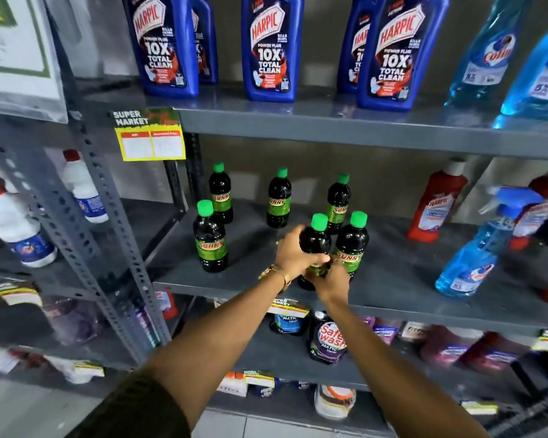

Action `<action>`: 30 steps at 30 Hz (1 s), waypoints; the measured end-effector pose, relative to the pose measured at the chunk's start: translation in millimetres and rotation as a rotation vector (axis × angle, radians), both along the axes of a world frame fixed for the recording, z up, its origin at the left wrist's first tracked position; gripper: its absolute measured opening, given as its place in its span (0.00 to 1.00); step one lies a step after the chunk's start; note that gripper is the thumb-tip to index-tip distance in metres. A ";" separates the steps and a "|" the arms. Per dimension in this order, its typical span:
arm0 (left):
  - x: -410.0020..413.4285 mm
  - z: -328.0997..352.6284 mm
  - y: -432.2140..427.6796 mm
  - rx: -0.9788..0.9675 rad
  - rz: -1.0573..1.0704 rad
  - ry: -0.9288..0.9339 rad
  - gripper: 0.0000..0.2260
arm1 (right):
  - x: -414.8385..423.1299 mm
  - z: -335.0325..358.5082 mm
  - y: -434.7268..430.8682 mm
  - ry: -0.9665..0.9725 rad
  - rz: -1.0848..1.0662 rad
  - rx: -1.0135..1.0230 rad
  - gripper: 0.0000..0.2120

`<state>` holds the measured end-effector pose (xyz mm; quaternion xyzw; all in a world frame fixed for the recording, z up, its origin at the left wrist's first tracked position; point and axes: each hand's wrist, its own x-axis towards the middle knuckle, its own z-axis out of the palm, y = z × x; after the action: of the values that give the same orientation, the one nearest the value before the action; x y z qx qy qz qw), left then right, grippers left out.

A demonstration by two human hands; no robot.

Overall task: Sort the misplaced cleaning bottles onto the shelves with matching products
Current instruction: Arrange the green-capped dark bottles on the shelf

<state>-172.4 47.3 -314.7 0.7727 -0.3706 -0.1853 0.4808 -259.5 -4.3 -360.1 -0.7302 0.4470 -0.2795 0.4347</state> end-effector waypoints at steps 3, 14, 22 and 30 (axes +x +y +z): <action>12.2 -2.1 5.9 0.006 0.016 0.000 0.33 | 6.2 -0.3 -2.1 0.052 0.057 -0.045 0.27; 80.8 -10.7 41.9 -0.008 0.018 -0.080 0.35 | 60.7 -4.6 26.0 0.043 0.156 -0.100 0.27; 86.9 -14.5 45.1 -0.004 0.006 -0.101 0.33 | 70.8 -11.5 31.4 0.062 0.122 -0.107 0.24; 58.9 -5.5 53.7 -0.146 -0.005 -0.162 0.43 | 43.1 11.7 30.7 -0.023 0.138 -0.105 0.46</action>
<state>-113.5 101.1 -320.2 0.7470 -0.4226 -0.0960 0.5041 -216.4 26.4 -348.3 -0.7777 0.3754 -0.2806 0.4190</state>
